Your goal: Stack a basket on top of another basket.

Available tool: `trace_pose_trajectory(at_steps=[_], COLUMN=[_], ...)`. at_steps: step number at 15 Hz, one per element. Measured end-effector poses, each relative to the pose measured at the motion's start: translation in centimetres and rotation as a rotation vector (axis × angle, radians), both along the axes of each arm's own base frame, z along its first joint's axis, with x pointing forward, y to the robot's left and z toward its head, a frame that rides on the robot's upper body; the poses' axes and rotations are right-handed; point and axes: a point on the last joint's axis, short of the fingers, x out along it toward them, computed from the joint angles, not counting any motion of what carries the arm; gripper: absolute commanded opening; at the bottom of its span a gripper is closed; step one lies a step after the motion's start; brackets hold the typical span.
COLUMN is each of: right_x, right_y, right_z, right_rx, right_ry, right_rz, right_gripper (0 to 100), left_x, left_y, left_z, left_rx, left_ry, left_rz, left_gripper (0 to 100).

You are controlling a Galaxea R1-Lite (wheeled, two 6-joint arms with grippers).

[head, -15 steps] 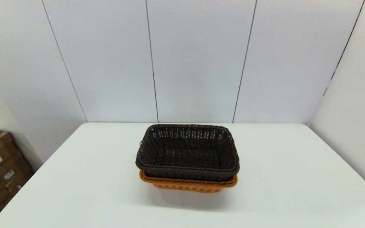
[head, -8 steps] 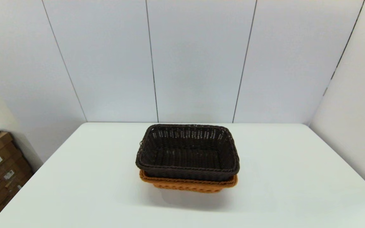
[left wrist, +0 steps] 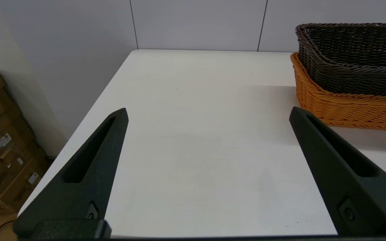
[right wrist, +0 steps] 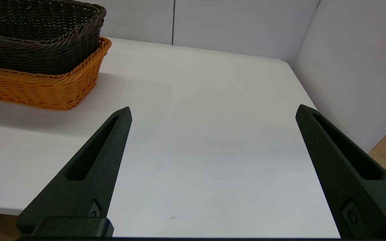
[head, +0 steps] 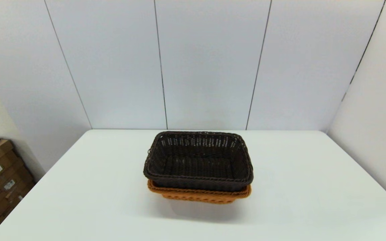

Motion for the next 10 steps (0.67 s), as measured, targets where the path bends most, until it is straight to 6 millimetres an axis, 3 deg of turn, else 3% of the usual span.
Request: trace_pose_trajectory(at_steps=[10], right_x=[0.0], right_y=[-0.02], right_z=[-0.01], right_rx=[0.061], right_ry=[0.002], right_rz=[-0.008], right_gripper=[100], left_x=[0.0], left_y=[0.0], left_z=[0.0], left_rx=[0.001], left_ry=[0.0], left_rz=[0.0], left_gripper=[100])
